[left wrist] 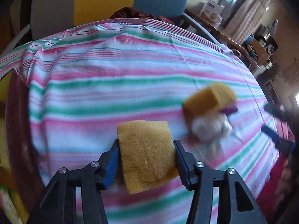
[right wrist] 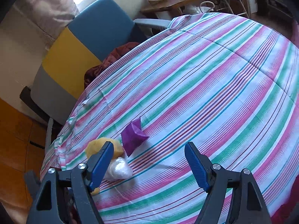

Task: Organize objects
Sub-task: 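Grasp another yellow sponge cake with the left tool and lift it, then grasp the purple packet with the right tool while the left tool holds the sponge cake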

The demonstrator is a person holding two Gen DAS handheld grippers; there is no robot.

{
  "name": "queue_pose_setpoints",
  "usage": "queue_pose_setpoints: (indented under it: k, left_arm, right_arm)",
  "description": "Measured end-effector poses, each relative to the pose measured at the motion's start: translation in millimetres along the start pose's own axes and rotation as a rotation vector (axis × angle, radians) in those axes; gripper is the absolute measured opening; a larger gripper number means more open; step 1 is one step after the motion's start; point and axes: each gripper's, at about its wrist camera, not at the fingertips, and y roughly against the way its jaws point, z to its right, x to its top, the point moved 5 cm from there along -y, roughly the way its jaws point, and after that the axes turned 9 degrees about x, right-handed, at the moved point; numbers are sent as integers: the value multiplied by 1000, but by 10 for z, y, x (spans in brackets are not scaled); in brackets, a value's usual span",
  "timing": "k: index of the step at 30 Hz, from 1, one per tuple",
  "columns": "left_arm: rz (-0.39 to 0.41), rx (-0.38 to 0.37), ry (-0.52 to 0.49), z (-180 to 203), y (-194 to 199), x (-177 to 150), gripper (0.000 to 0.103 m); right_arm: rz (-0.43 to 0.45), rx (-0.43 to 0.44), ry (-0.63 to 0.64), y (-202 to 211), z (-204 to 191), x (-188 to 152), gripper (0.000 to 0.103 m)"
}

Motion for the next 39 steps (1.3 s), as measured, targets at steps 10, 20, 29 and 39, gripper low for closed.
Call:
queue_pose_setpoints:
  k: [10,20,29,39]
  left_arm:
    - [77,-35,-59,87,220,-484,55]
    - [87,-87,-44,59,152,-480,55]
    - [108,-90,-54,76,156,-491,56]
    - [128,-84,-69,94,145,-495,57]
  right_arm:
    - [-40,-58,88,-155,-72,-48,74]
    - [-123,-150,342,-466,-326,-155,69]
    - [-232,-257,604,-947,-519,-90,69]
    - [-288,-288,610,-1077,-424,-40,34]
